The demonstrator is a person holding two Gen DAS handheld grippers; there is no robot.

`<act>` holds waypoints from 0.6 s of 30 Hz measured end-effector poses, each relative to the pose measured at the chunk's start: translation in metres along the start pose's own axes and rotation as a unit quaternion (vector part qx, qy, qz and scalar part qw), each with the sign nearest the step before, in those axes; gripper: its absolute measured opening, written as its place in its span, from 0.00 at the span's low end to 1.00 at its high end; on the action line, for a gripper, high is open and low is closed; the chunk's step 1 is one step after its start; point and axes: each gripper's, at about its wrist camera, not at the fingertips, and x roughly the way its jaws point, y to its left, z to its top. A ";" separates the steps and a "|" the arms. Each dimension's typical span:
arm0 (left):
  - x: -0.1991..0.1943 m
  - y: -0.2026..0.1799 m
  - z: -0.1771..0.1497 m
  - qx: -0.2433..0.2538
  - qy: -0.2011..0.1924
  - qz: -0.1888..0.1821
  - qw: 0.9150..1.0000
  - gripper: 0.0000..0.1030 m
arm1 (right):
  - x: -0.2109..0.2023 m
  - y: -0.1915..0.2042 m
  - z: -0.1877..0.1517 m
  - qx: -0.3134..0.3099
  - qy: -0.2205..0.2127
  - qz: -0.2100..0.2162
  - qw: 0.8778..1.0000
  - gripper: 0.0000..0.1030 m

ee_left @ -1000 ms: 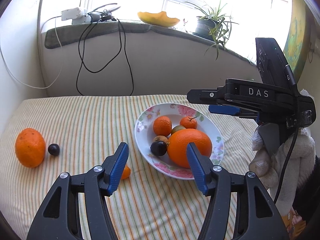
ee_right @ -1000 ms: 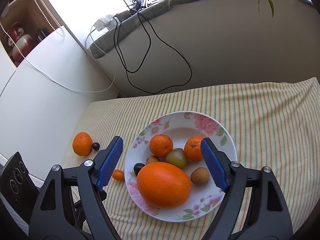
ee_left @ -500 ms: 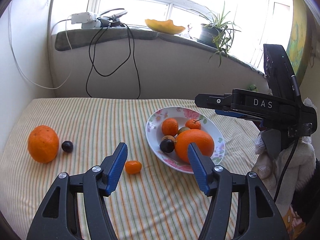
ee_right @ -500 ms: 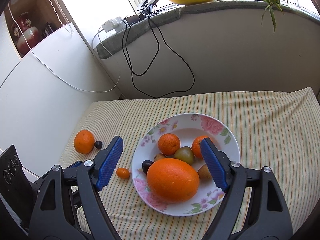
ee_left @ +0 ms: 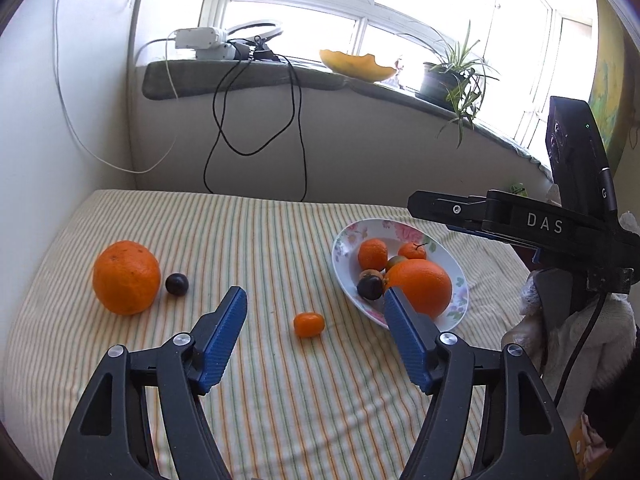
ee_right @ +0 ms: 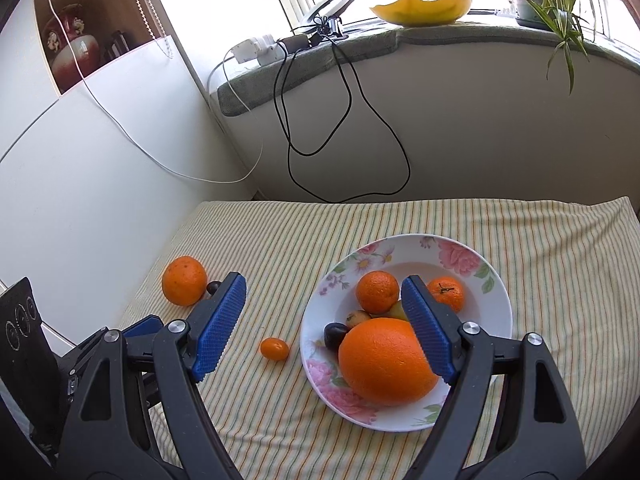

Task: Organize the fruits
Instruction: 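Move both grippers back toward the large orange beside the plate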

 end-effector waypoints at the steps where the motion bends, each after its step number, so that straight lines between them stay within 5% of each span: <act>1: -0.001 0.003 0.000 -0.002 -0.001 0.002 1.000 0.69 | 0.001 0.002 0.000 0.001 0.000 0.002 1.000 0.80; 18: -0.015 0.058 -0.010 -0.033 -0.007 0.020 0.999 0.69 | 0.036 0.043 -0.004 -0.016 0.011 0.023 1.000 0.80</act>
